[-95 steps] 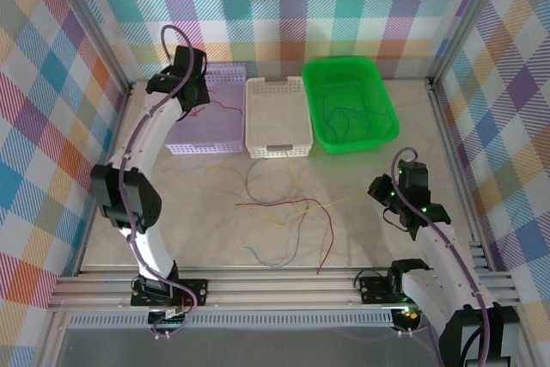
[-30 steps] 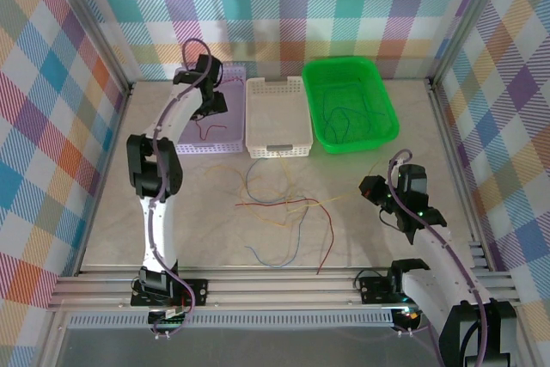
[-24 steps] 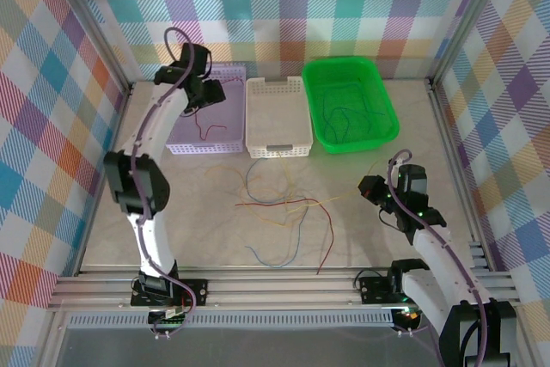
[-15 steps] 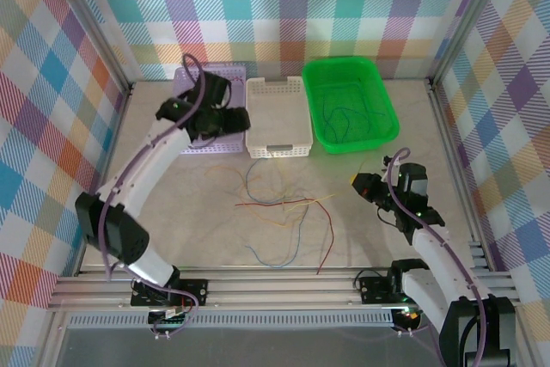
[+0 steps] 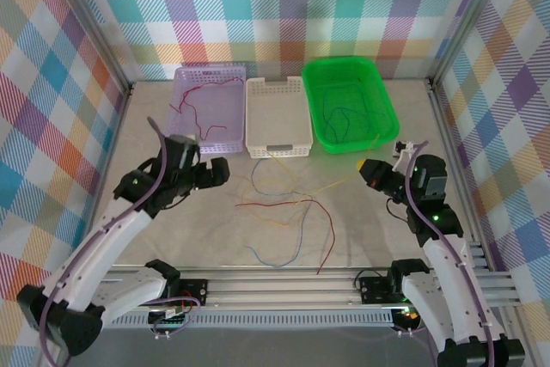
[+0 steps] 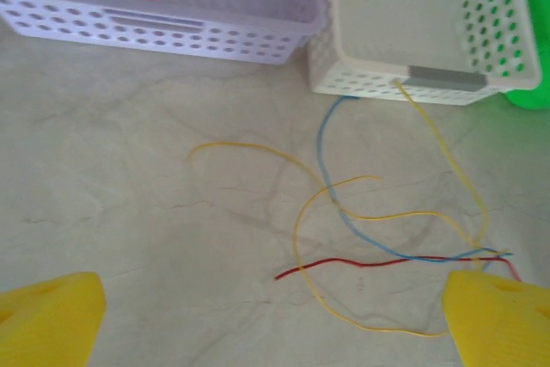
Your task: Untangle the cables
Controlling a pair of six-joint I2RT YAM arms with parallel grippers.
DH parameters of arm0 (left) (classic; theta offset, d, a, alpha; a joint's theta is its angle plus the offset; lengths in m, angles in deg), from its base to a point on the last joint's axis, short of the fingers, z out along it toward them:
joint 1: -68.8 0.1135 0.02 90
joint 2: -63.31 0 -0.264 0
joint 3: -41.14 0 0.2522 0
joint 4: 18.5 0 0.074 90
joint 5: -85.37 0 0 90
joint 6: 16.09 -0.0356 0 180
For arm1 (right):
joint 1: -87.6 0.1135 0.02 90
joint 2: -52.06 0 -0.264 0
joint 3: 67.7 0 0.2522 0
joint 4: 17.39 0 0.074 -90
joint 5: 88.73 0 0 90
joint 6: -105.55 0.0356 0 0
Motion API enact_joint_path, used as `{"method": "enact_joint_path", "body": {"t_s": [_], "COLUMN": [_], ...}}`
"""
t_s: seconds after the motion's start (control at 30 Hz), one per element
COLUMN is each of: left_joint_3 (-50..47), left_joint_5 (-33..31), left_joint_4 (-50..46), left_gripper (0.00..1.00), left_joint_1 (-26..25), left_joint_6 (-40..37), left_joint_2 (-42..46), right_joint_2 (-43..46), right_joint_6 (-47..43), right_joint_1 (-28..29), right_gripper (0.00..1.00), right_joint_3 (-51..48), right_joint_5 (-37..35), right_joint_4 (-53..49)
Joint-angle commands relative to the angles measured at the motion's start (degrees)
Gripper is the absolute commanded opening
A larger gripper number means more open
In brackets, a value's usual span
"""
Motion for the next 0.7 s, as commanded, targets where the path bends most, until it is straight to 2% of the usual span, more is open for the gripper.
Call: {"method": "enact_joint_path", "body": {"t_s": [0.0, 0.1, 0.27, 0.43, 0.5, 0.67], "left_joint_3": [-3.97, -2.4, 2.5, -2.11, -2.21, -3.65], "left_joint_5": [-6.67, -9.67, -16.52, -15.65, -14.05, -14.85], "left_joint_4": [2.86, 1.79, -0.76, 1.96, 1.73, 2.73], "left_gripper": [1.0, 1.0, 1.0, 1.0, 1.0, 1.0], "left_joint_1": [0.44, 0.44, 0.85, 1.21, 1.41, 1.41], "left_joint_6": [-0.78, -0.79, -2.94, -5.8, -5.85, -5.4], "left_joint_2": [4.41, 4.45, -0.78, -3.29, -2.33, 2.7], "right_joint_2": [0.81, 0.46, -3.6, -13.23, -15.91, -22.49], "right_joint_6": [-1.41, -1.75, -3.15, -7.14, -8.98, -13.11], "right_joint_1": [-0.19, -0.17, -0.19, -0.07, -0.1, 1.16], "right_gripper": [0.0, 0.0, 0.0, 0.0, 0.0, 0.0], "right_joint_3": [4.79, 8.72, 17.24, 27.98, 31.28, 40.15], "right_joint_5": [-0.5, 0.01, 1.7, 7.21, 7.62, 6.12], "right_joint_4": [-6.23, -10.19, -17.53, -28.96, -32.25, -39.67]}}
